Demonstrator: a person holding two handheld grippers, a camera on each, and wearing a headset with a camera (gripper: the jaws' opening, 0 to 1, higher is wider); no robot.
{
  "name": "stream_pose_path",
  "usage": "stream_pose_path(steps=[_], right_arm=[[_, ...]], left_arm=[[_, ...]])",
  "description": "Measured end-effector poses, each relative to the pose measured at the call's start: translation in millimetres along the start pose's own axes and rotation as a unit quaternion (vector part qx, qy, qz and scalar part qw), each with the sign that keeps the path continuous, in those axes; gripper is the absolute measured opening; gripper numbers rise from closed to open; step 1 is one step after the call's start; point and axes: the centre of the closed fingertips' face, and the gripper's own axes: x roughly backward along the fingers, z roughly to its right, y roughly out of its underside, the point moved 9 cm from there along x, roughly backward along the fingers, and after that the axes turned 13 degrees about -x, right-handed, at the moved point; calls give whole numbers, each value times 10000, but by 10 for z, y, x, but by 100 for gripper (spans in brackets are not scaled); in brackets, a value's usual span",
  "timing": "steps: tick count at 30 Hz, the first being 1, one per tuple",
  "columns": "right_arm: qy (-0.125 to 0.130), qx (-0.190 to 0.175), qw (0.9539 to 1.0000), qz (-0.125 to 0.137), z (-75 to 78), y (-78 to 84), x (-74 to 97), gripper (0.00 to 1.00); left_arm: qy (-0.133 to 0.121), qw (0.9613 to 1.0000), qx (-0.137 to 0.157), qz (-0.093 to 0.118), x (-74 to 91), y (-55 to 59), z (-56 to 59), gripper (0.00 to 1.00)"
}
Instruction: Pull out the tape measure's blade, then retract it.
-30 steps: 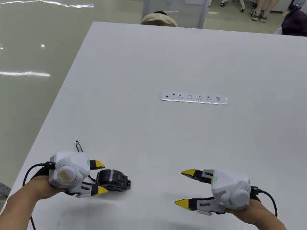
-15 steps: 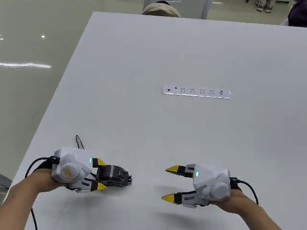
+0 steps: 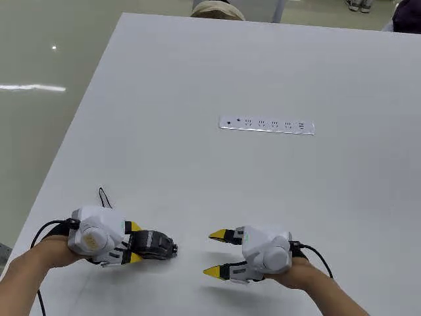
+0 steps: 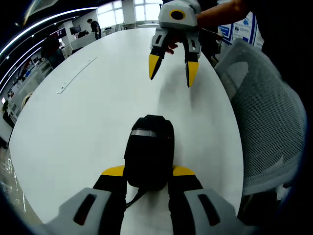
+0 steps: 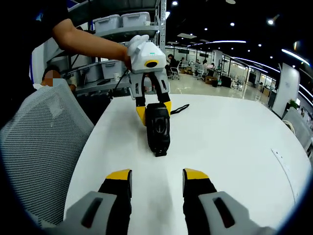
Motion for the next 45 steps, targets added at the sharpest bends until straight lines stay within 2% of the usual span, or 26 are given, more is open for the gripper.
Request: stream_pose_path(steps=[8, 17, 23, 35, 45], right_arm=[[-127, 1, 9999, 17, 33, -35, -190, 37], [-304, 2, 9995, -7, 69, -89, -374, 33], [-367, 12, 9993, -100, 81, -62, -494, 31], [-375, 78, 9991, -181, 118, -57, -609, 25], [-443, 120, 9986, -258, 111, -55, -732, 24]], left_arm=[[12, 9998, -167, -91, -6, -10, 1, 28], [45, 10000, -44, -14, -2, 9, -4, 27], [61, 10000, -34, -25, -3, 11, -7, 27], [46, 9999, 75, 102, -3, 30, -13, 26], [8, 9994, 254, 236, 12, 79, -16, 26]])
